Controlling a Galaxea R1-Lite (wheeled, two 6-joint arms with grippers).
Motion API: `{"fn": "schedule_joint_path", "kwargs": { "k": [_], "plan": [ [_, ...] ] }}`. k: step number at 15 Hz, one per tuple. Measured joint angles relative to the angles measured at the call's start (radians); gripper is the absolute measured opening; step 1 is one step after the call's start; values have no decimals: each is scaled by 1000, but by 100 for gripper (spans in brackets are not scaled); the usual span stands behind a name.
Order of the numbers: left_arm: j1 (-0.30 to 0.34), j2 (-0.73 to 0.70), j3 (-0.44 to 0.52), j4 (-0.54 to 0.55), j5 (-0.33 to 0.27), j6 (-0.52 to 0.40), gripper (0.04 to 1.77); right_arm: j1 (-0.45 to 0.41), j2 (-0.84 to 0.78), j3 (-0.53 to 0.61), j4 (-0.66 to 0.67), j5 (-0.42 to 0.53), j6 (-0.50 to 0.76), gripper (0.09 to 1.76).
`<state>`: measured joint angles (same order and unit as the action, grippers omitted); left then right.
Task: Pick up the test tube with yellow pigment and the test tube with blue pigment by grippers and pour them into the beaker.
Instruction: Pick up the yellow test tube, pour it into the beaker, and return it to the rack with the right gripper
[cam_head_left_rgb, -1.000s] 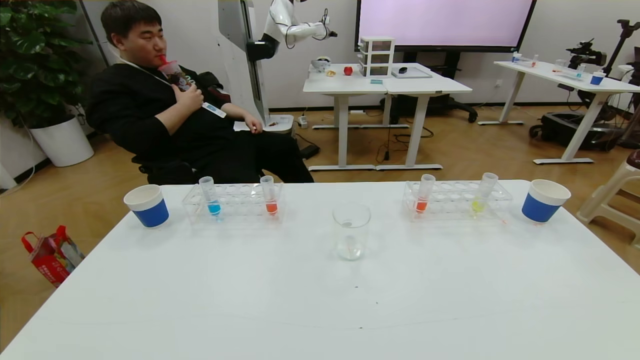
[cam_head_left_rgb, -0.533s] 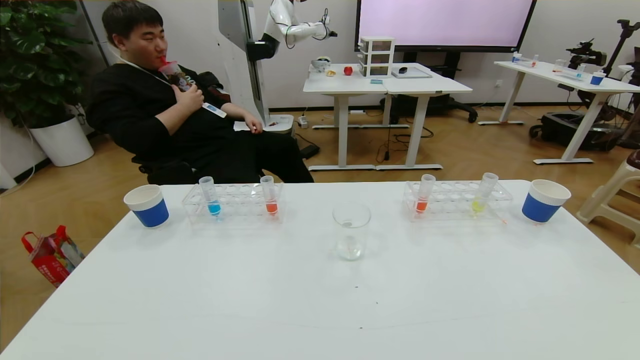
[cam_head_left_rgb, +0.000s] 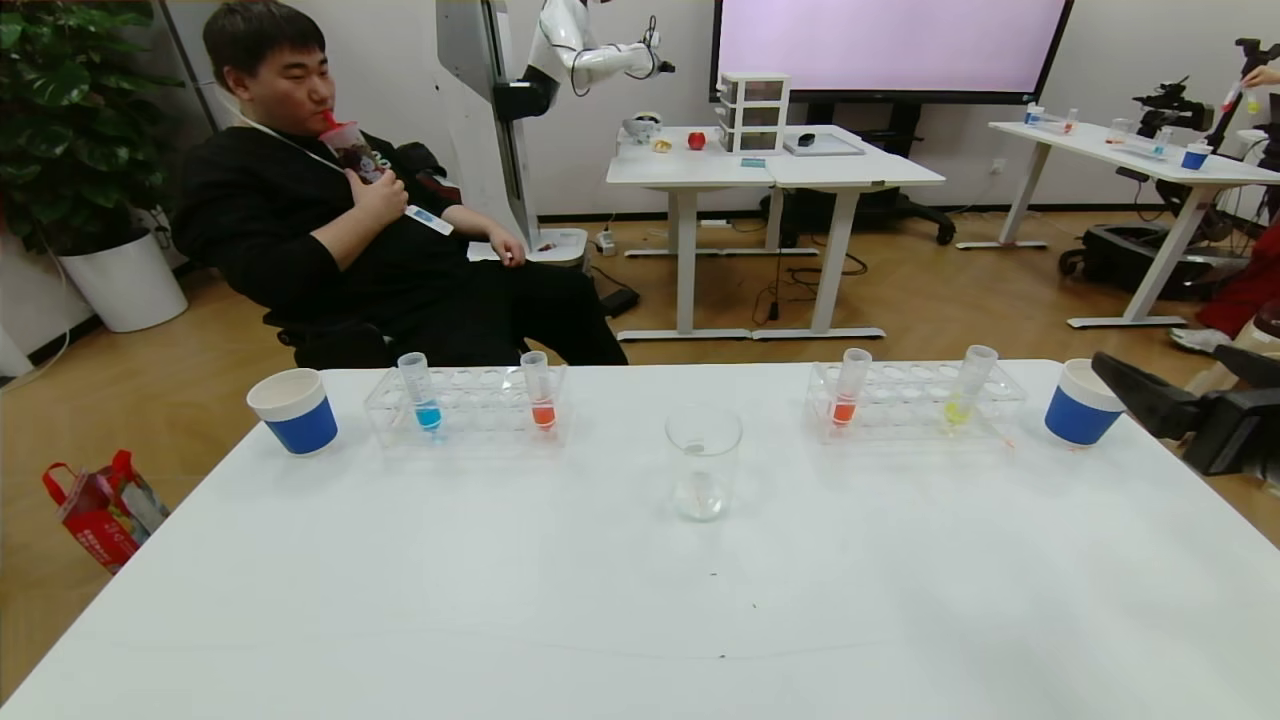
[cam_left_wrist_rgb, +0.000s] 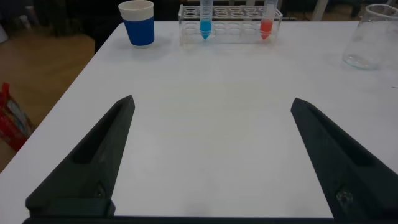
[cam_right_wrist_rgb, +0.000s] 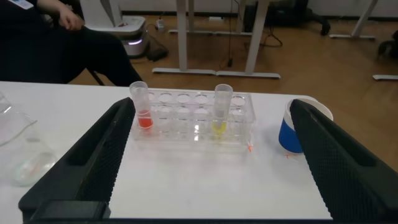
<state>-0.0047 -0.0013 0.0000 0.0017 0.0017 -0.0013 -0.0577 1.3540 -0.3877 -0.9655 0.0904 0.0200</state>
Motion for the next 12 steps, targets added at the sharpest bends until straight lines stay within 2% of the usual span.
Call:
{"fn": "schedule_joint_path", "kwargs": {
  "k": [3, 7, 9, 12],
  "plan": [
    [0, 0, 0, 0, 0, 0, 175, -53, 235, -5, -223, 36, 0, 174],
    [0, 0, 0, 0, 0, 0, 175, -80, 537, 0, -523, 50, -1, 174],
    [0, 0, 0, 0, 0, 0, 175, -84, 654, -4, -585, 66, -1, 174],
    [0, 0, 0, 0, -1, 0, 175, -86, 748, -37, -595, 98, 1, 174]
  ]
}}
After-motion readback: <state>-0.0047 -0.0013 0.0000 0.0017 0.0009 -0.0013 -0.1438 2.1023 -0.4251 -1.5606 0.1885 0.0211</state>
